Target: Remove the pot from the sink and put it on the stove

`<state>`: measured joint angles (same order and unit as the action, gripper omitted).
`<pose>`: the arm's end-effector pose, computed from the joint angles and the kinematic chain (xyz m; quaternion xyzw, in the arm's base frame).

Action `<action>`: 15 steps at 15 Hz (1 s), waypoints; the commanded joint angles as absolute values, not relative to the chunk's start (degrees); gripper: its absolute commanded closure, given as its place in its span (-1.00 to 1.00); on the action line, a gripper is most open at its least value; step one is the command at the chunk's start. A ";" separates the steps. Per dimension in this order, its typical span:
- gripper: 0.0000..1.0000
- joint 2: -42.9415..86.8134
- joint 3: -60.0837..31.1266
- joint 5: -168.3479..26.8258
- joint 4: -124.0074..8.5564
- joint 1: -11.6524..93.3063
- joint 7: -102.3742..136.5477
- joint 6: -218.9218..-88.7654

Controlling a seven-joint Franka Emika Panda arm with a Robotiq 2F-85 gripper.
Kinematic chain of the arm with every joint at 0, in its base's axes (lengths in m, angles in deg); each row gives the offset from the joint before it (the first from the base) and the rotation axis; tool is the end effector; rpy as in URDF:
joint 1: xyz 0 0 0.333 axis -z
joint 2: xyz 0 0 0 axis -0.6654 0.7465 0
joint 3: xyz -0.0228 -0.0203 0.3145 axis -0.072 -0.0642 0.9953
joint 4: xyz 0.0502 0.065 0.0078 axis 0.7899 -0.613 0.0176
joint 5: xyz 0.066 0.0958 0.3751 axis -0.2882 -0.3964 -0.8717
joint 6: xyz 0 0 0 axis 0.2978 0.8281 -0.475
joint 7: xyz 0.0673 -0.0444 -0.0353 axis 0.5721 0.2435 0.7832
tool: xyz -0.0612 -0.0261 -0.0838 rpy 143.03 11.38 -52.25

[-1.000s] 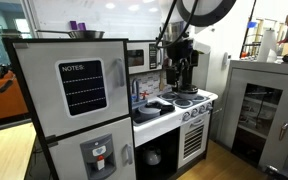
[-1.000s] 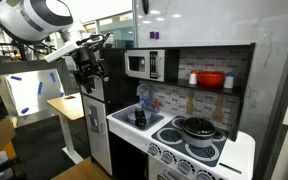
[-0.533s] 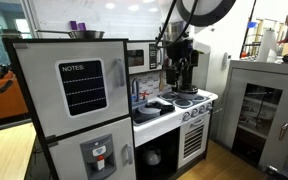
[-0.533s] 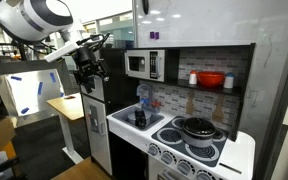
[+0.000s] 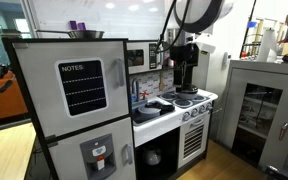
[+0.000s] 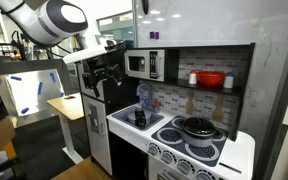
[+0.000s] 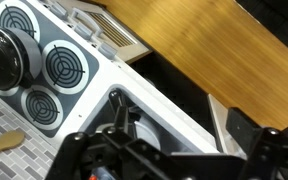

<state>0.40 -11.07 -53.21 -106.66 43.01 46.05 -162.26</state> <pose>0.4783 -0.0132 0.3383 0.9370 0.3248 0.0302 0.1248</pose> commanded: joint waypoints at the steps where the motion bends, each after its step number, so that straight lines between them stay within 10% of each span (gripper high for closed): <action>1: -1.00 6.05 -12.48 -57.79 -101.80 42.68 56.18 -162.54; 15: -1.00 23.23 -11.79 -60.05 -87.55 47.45 65.88 -165.48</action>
<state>20.56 -12.75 -58.71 -90.03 45.81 63.28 -165.01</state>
